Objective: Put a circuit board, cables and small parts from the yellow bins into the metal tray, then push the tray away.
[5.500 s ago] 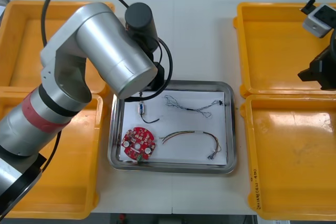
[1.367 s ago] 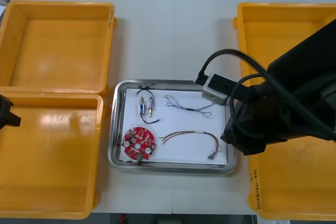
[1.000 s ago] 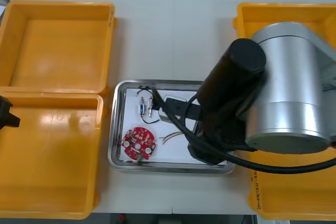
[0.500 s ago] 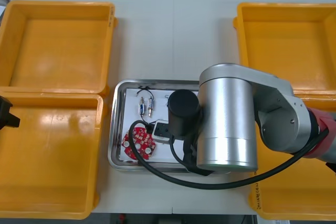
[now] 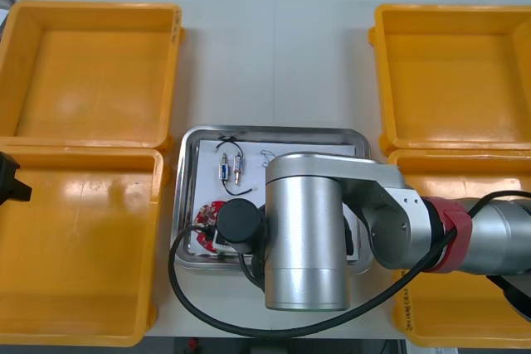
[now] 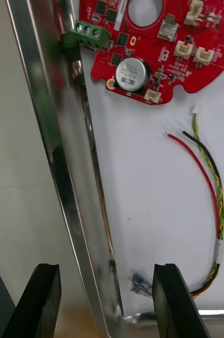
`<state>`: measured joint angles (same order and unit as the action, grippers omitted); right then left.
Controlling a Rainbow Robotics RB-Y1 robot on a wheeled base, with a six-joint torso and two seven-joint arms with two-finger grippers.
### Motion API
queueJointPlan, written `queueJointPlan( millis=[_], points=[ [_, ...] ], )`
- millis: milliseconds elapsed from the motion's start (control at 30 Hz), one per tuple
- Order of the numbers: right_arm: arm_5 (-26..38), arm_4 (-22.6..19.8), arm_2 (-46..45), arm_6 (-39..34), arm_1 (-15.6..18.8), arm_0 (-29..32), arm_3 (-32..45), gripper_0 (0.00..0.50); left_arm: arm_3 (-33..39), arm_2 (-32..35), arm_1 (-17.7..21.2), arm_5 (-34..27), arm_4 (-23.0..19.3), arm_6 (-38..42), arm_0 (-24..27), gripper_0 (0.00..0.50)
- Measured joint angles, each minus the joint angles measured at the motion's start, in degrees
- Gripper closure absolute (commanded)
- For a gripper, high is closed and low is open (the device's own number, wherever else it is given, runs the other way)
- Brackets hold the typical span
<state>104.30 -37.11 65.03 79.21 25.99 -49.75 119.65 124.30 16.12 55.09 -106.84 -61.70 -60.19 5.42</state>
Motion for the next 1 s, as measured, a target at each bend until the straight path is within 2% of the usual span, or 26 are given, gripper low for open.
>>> queueJointPlan(
  millis=[333,500,767,1000],
  points=[
    [-8.5,1.8,4.3,0.0,0.0,0.0,-2.2,0.000,0.0,0.0,0.0,0.0,0.0,0.0,0.0,0.000],
    [-9.1,4.5,7.8,0.1,0.0,-0.7,-3.8,0.000,0.0,0.0,0.0,0.0,0.0,0.0,0.0,0.000],
    [-9.5,4.6,9.9,0.0,-0.2,-1.7,-5.5,0.000,0.0,0.0,0.0,0.0,0.0,0.0,0.0,0.000],
    [-10.3,4.9,10.0,0.0,-1.8,-1.7,-8.0,0.000,0.0,0.0,0.0,0.0,0.0,0.0,0.0,0.000]
  ],
)
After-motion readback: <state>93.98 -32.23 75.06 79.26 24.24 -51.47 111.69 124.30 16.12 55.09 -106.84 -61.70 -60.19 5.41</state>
